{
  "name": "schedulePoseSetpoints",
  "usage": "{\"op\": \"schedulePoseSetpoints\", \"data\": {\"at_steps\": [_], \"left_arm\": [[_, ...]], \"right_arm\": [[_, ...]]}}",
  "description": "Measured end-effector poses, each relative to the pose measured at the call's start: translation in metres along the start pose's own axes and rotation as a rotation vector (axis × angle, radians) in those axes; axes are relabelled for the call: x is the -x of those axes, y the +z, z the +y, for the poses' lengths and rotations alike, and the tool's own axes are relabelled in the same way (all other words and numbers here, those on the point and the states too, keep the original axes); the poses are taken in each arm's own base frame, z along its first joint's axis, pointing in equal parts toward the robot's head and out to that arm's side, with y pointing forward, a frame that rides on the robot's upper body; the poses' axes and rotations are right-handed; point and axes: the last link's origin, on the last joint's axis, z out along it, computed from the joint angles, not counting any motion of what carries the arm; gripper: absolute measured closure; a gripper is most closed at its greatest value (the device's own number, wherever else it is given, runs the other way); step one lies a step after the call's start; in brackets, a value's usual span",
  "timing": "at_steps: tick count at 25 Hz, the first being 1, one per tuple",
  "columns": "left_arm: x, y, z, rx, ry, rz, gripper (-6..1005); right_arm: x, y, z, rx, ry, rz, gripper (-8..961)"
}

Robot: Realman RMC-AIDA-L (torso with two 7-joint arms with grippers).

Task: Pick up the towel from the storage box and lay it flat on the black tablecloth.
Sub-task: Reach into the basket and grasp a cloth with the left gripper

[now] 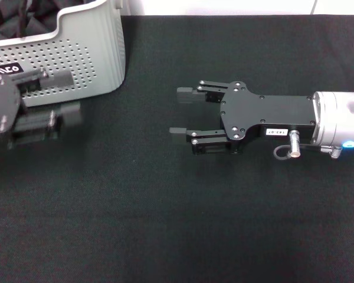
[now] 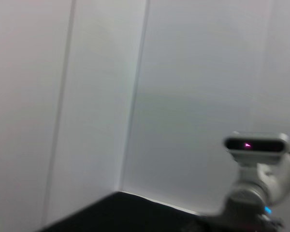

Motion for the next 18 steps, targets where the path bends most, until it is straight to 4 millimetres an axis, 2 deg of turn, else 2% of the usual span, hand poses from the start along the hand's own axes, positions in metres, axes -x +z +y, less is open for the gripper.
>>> {"op": "schedulePoseSetpoints", "data": {"at_steps": [3, 6, 10, 13, 18], "left_arm": [[-0.025, 0.009, -0.007, -0.065, 0.041, -0.011, 242], [-0.069, 0.011, -0.009, -0.197, 0.151, -0.059, 242], [-0.110, 0.009, -0.010, -0.447, 0.343, -0.255, 243], [-0.129, 0.000, -0.015, -0.627, 0.437, -0.382, 243], [-0.141, -0.025, -0.030, -0.839, 0.483, -0.444, 244]], "right_arm": [[-0.009, -0.005, -0.003, -0.040, 0.024, 0.014, 169], [-0.019, -0.015, -0.004, -0.078, 0.059, 0.015, 169], [-0.030, -0.028, 0.000, -0.126, 0.084, 0.003, 168], [-0.037, -0.037, 0.004, -0.160, 0.090, -0.008, 168], [-0.043, -0.045, 0.007, -0.186, 0.106, -0.016, 168]]}}
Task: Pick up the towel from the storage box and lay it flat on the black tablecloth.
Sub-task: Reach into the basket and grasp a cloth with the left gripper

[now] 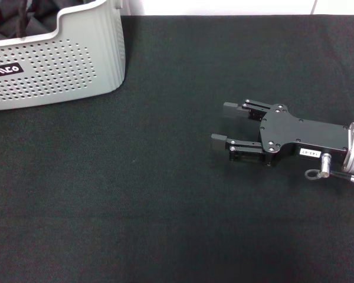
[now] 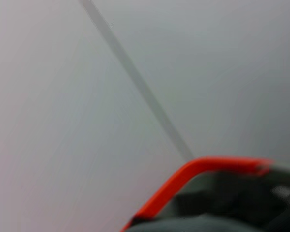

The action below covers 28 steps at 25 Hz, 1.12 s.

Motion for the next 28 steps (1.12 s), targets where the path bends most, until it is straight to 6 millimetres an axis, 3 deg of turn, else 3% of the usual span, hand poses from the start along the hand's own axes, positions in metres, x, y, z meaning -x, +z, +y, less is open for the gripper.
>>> {"op": "schedulePoseSetpoints", "data": {"at_steps": [7, 12, 18, 28], "left_arm": [[0.033, 0.001, -0.023, -0.163, 0.038, -0.200, 245], [0.045, 0.008, -0.027, -0.200, 0.025, -0.227, 245], [0.065, 0.032, -0.022, -0.222, 0.072, -0.308, 246], [0.066, 0.047, -0.024, -0.298, 0.095, -0.318, 247]], "right_arm": [[0.002, 0.002, -0.001, 0.001, -0.005, 0.001, 169], [0.003, 0.004, -0.002, 0.002, -0.011, 0.004, 169], [0.002, 0.006, -0.002, 0.007, -0.013, 0.011, 168], [-0.005, 0.001, 0.001, -0.004, 0.010, 0.011, 168]]}}
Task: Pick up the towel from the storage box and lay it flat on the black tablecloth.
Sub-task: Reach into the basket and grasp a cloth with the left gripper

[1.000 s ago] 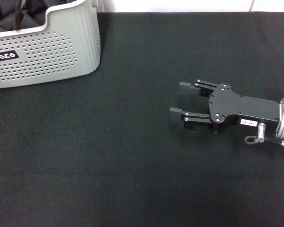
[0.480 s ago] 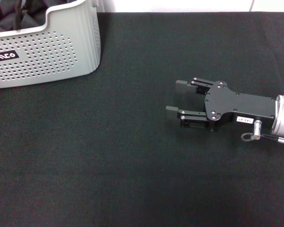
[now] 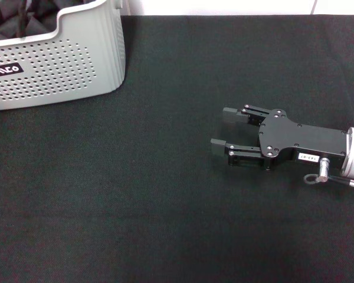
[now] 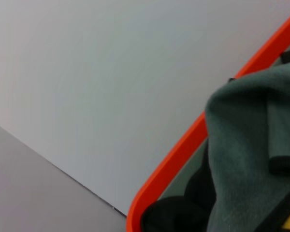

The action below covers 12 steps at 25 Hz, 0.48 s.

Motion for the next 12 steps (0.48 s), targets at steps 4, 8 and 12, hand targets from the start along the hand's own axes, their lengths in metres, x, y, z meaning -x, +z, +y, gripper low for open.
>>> {"op": "schedulePoseSetpoints", "data": {"at_steps": [4, 8, 12], "left_arm": [[-0.005, 0.006, 0.004, 0.002, -0.009, 0.013, 248], [-0.006, 0.012, 0.007, -0.001, -0.025, 0.018, 248], [-0.006, 0.016, 0.010, 0.003, -0.042, 0.016, 249]], "right_arm": [[-0.001, -0.001, 0.000, -0.002, 0.006, 0.000, 169], [-0.002, -0.001, 0.000, -0.004, 0.009, 0.000, 169], [-0.003, -0.002, 0.001, -0.002, 0.015, 0.000, 169]]}}
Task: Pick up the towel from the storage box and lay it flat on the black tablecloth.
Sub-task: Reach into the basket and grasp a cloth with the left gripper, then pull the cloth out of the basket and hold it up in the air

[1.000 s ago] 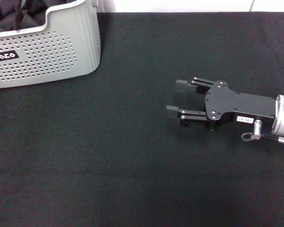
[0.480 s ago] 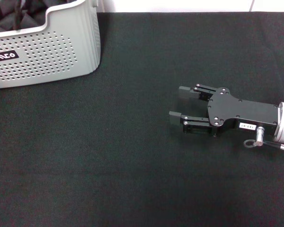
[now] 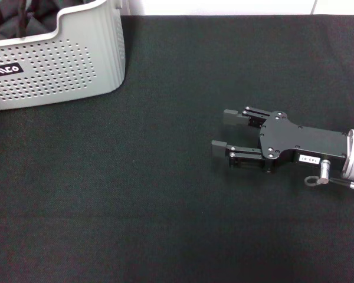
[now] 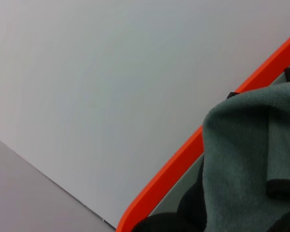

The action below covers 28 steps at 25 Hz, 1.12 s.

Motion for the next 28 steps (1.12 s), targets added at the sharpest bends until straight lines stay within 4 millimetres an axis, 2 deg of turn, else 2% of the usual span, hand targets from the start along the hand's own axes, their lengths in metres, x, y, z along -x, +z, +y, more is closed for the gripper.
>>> {"op": "schedulePoseSetpoints", "data": {"at_steps": [4, 9, 18, 20, 22, 26, 28], "left_arm": [[0.000, 0.000, 0.001, 0.001, 0.004, -0.005, 249], [0.001, 0.001, 0.002, 0.009, 0.011, -0.011, 439], [-0.002, -0.003, 0.000, 0.009, -0.057, 0.002, 664], [-0.006, -0.006, 0.001, 0.028, -0.078, 0.015, 777], [-0.012, -0.012, 0.001, 0.057, -0.107, 0.046, 891], [-0.022, -0.023, 0.002, 0.095, -0.158, 0.119, 956], [-0.032, -0.037, 0.001, 0.118, -0.196, 0.191, 989]], "right_arm": [[-0.002, -0.002, 0.001, -0.002, 0.006, -0.002, 168], [-0.002, -0.002, 0.001, -0.002, 0.007, -0.001, 168], [-0.003, -0.003, 0.002, 0.001, 0.008, -0.004, 168], [-0.003, -0.003, 0.003, 0.005, 0.009, -0.006, 168], [-0.003, -0.004, 0.004, 0.005, 0.011, -0.008, 168], [-0.003, -0.007, 0.006, 0.005, 0.005, -0.029, 169], [-0.002, -0.009, 0.008, 0.012, -0.007, -0.046, 169]]}}
